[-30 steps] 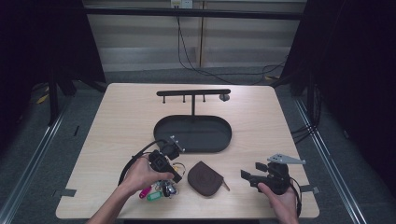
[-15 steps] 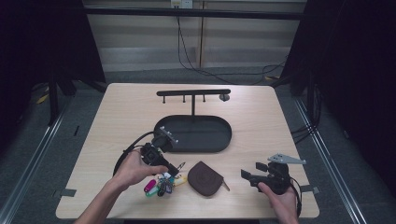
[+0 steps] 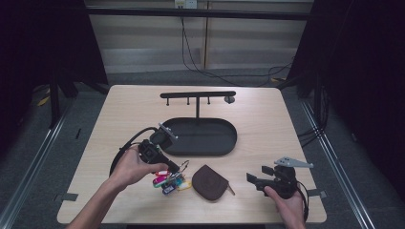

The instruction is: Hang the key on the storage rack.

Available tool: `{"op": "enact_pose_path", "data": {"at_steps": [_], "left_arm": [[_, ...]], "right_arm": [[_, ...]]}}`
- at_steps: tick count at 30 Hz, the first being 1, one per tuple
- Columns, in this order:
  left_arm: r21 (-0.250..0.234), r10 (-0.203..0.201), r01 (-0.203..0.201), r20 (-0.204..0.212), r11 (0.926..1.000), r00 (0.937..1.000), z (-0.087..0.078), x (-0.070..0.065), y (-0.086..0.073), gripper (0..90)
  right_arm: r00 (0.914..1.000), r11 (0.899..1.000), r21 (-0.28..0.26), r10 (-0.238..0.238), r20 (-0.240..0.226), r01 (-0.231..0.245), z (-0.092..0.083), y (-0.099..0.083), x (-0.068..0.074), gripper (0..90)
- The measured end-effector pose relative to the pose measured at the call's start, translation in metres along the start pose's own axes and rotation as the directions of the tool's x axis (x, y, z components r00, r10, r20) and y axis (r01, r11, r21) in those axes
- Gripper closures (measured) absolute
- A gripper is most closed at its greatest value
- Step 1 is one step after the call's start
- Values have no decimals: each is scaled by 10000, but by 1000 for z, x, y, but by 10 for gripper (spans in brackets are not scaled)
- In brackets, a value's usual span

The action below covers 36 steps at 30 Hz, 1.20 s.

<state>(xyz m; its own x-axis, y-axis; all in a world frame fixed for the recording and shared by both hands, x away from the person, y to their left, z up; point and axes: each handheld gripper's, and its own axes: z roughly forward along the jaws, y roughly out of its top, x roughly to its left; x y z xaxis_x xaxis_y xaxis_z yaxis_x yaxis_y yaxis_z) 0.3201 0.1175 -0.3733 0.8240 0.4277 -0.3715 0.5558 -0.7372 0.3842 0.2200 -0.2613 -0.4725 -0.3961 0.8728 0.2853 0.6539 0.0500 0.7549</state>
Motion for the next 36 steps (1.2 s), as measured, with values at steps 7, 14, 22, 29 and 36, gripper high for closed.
{"op": "enact_pose_path", "data": {"at_steps": [7,14,22,29,36], "left_arm": [[64,60,-58,-253,10000,9997,-9,-1,4,882],[-66,191,-194,-409,9998,9990,-17,-5,10,883],[-114,231,-236,-410,9997,9989,-19,-8,12,883],[-169,276,-285,-490,9995,9984,-25,-10,14,883],[-232,370,-380,-439,9990,9984,-35,-11,16,884]], "right_arm": [[10000,10000,23,-8,21,8,1,0,0,231],[10000,10000,35,-5,3,5,1,0,0,231],[10000,10000,-9,-16,28,16,0,0,0,230],[10000,10000,-60,-19,0,19,0,1,0,228],[9999,9999,-148,-62,-88,60,-1,1,1,222]]}}
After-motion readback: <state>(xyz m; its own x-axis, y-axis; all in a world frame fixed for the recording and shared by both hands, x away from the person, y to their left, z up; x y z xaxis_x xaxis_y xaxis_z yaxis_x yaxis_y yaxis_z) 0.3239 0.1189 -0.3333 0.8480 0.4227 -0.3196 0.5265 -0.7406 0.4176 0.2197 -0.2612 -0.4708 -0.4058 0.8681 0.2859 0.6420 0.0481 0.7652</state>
